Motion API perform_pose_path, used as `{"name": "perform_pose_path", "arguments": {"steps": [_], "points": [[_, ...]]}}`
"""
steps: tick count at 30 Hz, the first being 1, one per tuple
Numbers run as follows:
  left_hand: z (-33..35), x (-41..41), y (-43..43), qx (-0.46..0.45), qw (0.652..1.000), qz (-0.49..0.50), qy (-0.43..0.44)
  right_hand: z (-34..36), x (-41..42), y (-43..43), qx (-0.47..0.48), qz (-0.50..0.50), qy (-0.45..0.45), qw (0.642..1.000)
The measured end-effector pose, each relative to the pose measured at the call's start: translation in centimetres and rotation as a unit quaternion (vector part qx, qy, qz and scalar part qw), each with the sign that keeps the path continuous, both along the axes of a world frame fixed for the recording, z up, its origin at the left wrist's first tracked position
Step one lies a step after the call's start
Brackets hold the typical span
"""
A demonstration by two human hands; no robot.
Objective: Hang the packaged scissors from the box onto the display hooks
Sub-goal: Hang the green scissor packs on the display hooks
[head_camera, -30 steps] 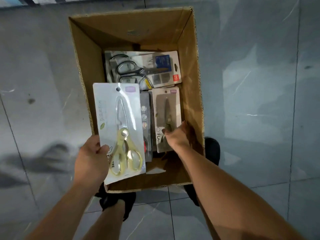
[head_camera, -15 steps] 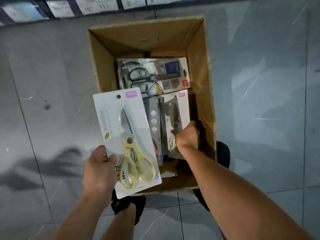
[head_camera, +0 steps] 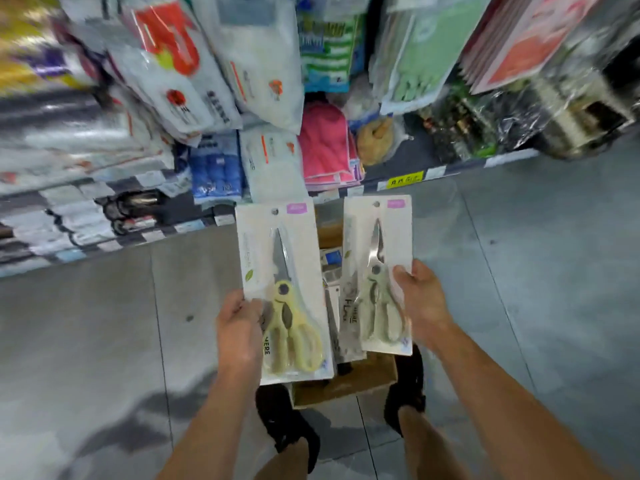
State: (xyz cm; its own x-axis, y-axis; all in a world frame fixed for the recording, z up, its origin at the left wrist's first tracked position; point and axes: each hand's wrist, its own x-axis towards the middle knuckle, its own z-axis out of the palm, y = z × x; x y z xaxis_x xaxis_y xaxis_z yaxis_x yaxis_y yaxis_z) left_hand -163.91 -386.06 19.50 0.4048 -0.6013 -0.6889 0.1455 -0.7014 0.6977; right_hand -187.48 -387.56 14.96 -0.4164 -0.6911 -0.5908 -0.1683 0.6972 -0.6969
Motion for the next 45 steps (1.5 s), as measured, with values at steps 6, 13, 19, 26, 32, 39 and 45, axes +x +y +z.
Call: {"name": "perform_pose_path", "arguments": {"steps": [6, 13, 19, 26, 32, 39, 45], "points": [[14.0, -0.3, -3.0, -0.105, 0.988, -0.112, -0.036, 17.0, -1.1, -0.5, -0.079, -0.044, -0.028, 0.996], [26.4, -1.1, -2.6, -0.138, 0.970, -0.201, -0.019, 32.7, -3.8, 2.6, -0.161, -0.133, -0.078, 0.975], [33.8, -5.5, -0.8, -0.177, 0.954, -0.238, 0.053, 39.9, -7.9, 6.1, -0.233, -0.109, -0.058, 0.965], [39.1, -16.6, 3.0, -0.222, 0.947, -0.217, 0.080, 42.3, -19.7, 9.1, -0.243, -0.075, -0.089, 0.963], [39.5, -27.9, 6.1, -0.245, 0.954, -0.173, -0.003, 43.8, -29.7, 12.6, -0.249, -0.103, -0.139, 0.953], [39.6, -35.7, 8.2, -0.259, 0.950, -0.177, -0.002, 45.5, -37.3, 15.4, -0.289, -0.094, -0.104, 0.947], [40.9, -40.0, 5.7, -0.270, 0.947, -0.173, -0.009, 46.1, -41.9, 12.6, -0.281, -0.121, -0.116, 0.945]]}}
